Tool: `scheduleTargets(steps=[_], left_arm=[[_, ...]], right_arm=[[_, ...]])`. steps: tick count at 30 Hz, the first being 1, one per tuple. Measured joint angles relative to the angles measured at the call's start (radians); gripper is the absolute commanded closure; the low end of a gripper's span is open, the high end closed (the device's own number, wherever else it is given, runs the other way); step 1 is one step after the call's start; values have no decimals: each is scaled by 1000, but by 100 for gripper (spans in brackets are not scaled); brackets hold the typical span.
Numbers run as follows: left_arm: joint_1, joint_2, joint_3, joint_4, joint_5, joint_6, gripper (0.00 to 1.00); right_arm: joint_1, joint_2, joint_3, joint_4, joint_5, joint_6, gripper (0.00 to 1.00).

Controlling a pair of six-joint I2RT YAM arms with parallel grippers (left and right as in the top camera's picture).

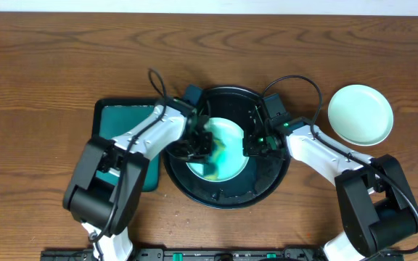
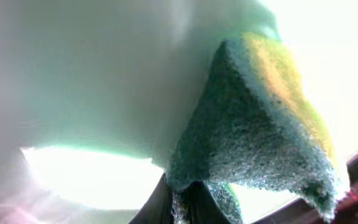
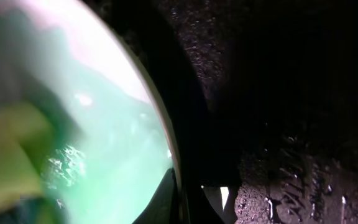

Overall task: Clean dirty plates on tray and stack at the side
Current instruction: 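Scrub the green plate with the sponge while right gripper holds it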

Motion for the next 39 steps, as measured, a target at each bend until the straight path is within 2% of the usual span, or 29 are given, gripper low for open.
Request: scheduleTargets(steps=[4, 11, 15, 22, 26, 32, 39], left_arm=[[-56, 8, -16, 85, 121, 6, 93], [-76, 14, -31, 219, 149, -63, 93], [-80, 14, -34, 289, 77, -109, 93], [-100, 2, -33, 349, -134, -136, 93], [-93, -8, -15, 316, -266, -145, 93], [-30, -20, 11, 178, -452, -158, 93], [2, -25, 27, 28, -472, -185, 93]], right_arm=[[0, 0, 0, -1, 6, 0, 99], [0, 0, 0, -14, 6, 0, 99], [0, 0, 3, -24, 7, 0, 99], [0, 0, 4, -34, 5, 4, 99], [0, 0, 4, -37, 4, 8, 99], [0, 0, 4, -36, 5, 8, 99], [2, 0, 4, -32, -4, 8, 99]])
